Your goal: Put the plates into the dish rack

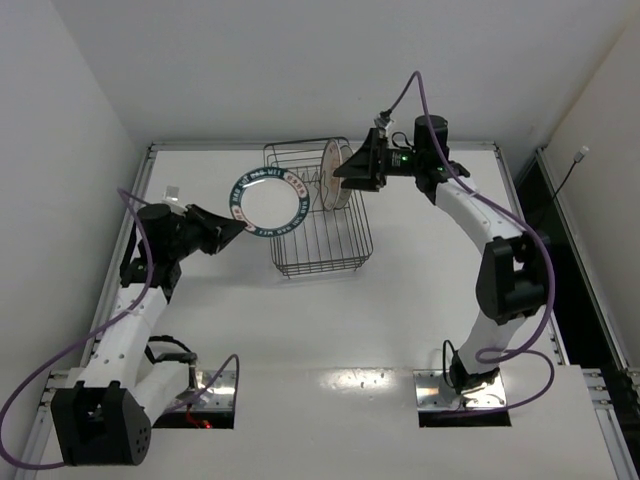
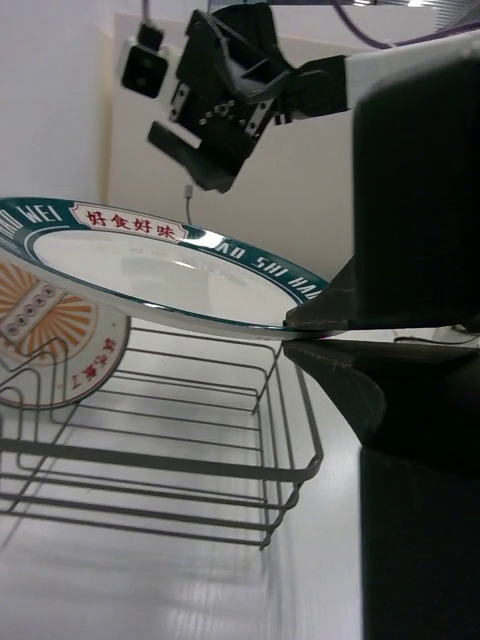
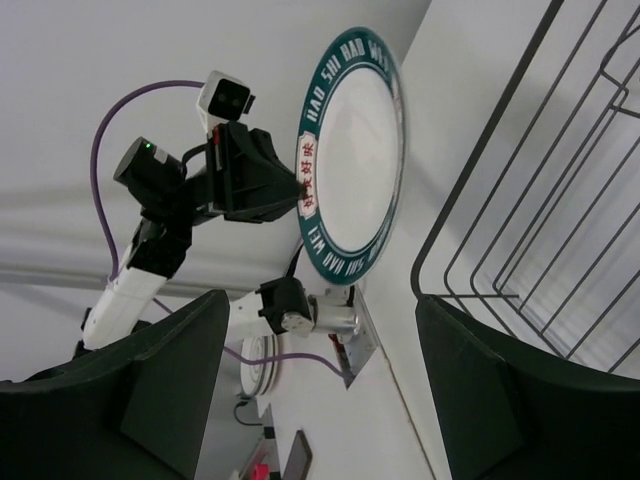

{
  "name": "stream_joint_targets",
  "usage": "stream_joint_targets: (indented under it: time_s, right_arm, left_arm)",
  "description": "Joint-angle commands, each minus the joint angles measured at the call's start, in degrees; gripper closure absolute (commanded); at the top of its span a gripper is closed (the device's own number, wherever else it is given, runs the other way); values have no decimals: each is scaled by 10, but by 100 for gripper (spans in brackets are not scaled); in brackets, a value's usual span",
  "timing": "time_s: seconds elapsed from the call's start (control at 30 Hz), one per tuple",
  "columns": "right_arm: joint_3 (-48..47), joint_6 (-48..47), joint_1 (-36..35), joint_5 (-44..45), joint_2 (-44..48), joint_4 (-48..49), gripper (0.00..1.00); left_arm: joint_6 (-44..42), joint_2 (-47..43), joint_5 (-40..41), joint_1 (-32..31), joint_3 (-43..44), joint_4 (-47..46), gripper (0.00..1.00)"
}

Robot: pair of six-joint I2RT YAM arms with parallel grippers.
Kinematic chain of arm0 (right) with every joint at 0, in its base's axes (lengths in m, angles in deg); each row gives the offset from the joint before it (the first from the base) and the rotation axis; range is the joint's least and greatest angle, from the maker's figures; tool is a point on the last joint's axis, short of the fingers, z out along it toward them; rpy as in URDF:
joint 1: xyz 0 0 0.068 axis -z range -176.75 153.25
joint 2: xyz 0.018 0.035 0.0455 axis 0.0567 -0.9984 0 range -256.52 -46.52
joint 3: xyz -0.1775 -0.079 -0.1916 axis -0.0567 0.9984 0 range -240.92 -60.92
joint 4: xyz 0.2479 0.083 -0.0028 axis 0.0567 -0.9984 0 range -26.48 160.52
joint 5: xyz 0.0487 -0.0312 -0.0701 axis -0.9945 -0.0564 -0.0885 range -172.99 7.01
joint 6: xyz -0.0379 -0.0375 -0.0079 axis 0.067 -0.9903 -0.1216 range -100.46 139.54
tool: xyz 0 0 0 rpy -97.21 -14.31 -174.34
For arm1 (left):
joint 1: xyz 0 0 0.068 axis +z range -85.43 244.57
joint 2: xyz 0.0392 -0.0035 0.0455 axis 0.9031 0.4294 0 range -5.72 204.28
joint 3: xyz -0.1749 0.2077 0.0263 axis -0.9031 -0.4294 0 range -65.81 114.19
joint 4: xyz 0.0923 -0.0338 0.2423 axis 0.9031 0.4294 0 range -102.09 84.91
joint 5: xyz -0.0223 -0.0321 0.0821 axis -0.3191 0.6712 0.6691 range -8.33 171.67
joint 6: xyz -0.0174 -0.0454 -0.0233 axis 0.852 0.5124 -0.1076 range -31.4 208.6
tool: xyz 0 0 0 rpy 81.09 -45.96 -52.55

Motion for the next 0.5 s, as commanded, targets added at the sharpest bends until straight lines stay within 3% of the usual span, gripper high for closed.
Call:
stream_joint_targets:
  time_s: [0.0,0.2,0.37,0.43,0.47]
  right_arm:
    - [1,15,-6,-16,-17,42,28]
    - [7,-2,-11,-16,-38,15,32]
    - [-3,-36,-24,-8,-38,-38,28]
    - [-14,-55,-37,-7,-44,-56,38]
    - [-14,-60,-37,-13,-50,-56,50]
  left_arm:
    - [23,-12,-42,-25,1,-64,100]
    - [52,11,-48,-69,1,-120,100]
    - [66,34,-40,-118,1,-165,100]
    - [73,41,-31,-142,1,-180,100]
    - [73,47,-31,-149,1,-187,100]
